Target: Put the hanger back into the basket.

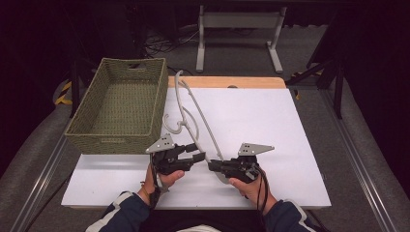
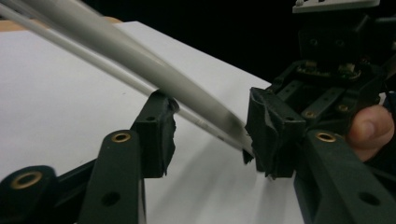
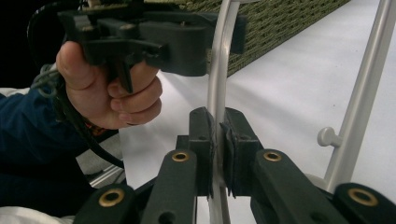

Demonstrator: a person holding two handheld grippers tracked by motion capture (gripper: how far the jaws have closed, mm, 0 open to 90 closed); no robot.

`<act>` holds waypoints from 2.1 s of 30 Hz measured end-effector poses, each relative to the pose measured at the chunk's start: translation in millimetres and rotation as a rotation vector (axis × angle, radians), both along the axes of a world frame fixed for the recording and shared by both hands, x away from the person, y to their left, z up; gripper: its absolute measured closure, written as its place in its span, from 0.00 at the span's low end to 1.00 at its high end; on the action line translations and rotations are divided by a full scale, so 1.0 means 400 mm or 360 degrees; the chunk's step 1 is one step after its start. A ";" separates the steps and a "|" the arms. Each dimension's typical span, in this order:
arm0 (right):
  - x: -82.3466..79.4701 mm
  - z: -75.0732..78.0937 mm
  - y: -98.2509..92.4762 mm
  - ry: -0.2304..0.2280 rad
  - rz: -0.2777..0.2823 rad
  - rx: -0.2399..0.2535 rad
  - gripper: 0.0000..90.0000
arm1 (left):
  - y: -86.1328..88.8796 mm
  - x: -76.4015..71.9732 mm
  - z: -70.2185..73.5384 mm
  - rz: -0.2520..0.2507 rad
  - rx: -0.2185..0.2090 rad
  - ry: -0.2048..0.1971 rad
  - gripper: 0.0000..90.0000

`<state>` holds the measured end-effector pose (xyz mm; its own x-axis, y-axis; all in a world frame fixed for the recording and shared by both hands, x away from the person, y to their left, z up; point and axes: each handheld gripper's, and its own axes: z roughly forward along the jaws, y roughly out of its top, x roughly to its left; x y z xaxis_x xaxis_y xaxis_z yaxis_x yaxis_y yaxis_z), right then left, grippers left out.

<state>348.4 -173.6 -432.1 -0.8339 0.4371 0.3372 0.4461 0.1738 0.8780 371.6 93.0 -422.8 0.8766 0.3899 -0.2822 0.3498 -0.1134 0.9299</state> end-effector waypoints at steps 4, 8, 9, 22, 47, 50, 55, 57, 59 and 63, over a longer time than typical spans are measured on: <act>0.000 0.002 0.002 -0.0019 0.0014 0.0012 0.93 | 0.007 0.012 -0.001 -0.0029 -0.0075 0.0060 0.66; -0.005 0.002 0.014 -0.0050 0.0020 -0.0033 0.92 | 0.011 0.010 0.006 -0.0050 -0.0093 0.0044 0.72; -0.007 0.003 0.018 -0.0062 0.0026 -0.0046 0.91 | 0.011 0.007 0.009 -0.0054 -0.0094 0.0045 0.74; -0.033 0.027 -0.018 -0.0222 -0.0115 -0.0166 0.66 | 0.032 -0.013 0.075 -0.0023 0.0004 -0.0179 0.91; -0.041 0.016 -0.146 -0.0294 -0.0437 -0.0397 0.39 | 0.128 -0.020 0.250 0.0314 0.0218 -0.0232 0.91; -0.041 0.017 -0.146 -0.0305 -0.0466 -0.0411 0.35 | 0.158 -0.018 0.278 0.0369 0.0237 -0.0234 0.91; -0.044 0.015 -0.132 -0.0371 -0.0506 -0.0493 0.28 | 0.207 -0.016 0.311 0.0442 0.0257 -0.0238 0.91; -0.046 0.013 -0.126 -0.0413 -0.0526 -0.0539 0.26 | 0.225 -0.009 0.322 0.0453 0.0296 -0.0238 0.91; -0.046 0.012 -0.123 -0.0435 -0.0530 -0.0564 0.26 | 0.236 -0.003 0.330 0.0432 0.0313 -0.0244 0.91; -0.045 0.010 -0.121 -0.0441 -0.0538 -0.0596 0.26 | 0.261 0.020 0.349 0.0464 0.0375 -0.0244 0.91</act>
<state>330.4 -222.2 -428.1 -0.6621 0.7423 -0.1031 0.2929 0.3830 0.8761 379.8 197.3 -283.4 0.7447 0.6667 -0.0298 0.2580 -0.2464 0.9342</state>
